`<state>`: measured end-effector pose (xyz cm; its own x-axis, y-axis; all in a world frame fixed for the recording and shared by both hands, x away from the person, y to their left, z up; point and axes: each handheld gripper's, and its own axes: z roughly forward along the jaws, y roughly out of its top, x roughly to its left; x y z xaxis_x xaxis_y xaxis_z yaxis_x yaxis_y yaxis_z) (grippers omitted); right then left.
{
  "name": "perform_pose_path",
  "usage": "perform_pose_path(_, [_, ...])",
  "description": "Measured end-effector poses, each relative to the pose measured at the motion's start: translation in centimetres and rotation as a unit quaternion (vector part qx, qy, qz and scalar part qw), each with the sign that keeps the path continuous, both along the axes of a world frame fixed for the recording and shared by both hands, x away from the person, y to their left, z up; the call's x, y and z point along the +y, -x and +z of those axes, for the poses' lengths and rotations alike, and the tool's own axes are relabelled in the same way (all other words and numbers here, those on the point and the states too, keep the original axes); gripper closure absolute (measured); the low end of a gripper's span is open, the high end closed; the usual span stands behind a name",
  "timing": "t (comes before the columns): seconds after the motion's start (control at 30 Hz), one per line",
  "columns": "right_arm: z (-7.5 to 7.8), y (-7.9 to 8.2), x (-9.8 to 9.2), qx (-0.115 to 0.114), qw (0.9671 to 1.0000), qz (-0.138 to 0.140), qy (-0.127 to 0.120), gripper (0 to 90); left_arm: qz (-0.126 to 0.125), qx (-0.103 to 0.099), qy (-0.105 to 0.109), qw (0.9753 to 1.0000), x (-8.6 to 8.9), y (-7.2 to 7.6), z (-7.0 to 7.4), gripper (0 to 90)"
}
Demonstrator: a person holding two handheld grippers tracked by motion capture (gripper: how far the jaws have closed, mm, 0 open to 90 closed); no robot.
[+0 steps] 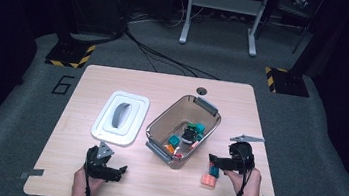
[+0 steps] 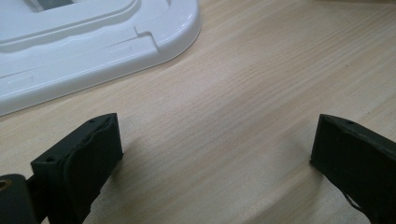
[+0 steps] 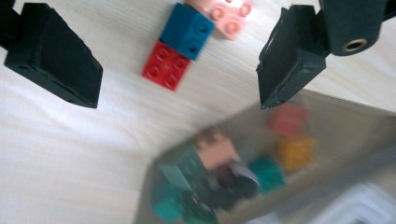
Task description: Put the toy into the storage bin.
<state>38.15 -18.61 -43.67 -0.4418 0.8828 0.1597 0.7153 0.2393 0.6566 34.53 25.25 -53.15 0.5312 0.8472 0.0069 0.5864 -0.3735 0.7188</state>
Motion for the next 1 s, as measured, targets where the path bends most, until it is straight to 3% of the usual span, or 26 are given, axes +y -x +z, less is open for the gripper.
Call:
perform_pose_path(0.17, [-3.4,-0.8,-0.6,0.035,0.9989,-0.032,0.002,14.8,0.0,0.0,0.0,1.0,0.0,0.0,0.0,1.8])
perform_pose_path(0.23, [-3.8,-1.0,-0.6,0.037,0.9987,-0.035,0.003,15.8,0.0,0.0,0.0,1.0,0.0,0.0,0.0,1.8])
perform_pose_path(0.33, [-5.1,-1.6,-0.4,0.048,0.9976,-0.049,0.004,26.2,0.0,0.0,0.0,1.0,0.0,0.0,0.0,1.8])
perform_pose_path(0.47, [-5.5,-2.1,-0.1,0.056,0.997,-0.052,0.012,33.4,-0.001,-0.001,-0.002,1.0,0.0,0.0,0.0,1.8])
perform_pose_path(0.53, [-5.7,-2.2,0.0,0.065,0.9961,-0.056,0.019,42.4,0.0,0.0,0.0,1.0,0.0,0.0,0.0,1.8])
perform_pose_path(0.6, [-5.8,-2.3,0.1,0.063,0.9961,-0.056,0.023,44.0,0.0,0.0,0.0,1.0,0.0,0.0,0.0,1.8])
perform_pose_path(0.63, [-5.9,-2.3,0.0,0.066,0.996,-0.054,0.027,50.8,-0.001,-0.001,-0.002,1.0,0.0,0.0,0.0,1.8])
perform_pose_path(0.73, [-5.7,-2.2,0.0,0.067,0.9956,-0.058,0.031,56.8,-0.001,-0.001,-0.002,1.0,0.0,0.0,0.0,1.8])
perform_pose_path(1.0, [-5.7,-2.1,-0.1,0.066,0.9955,-0.056,0.038,57.3,-0.003,-0.001,-0.003,1.0,0.1,0.0,0.0,1.9])
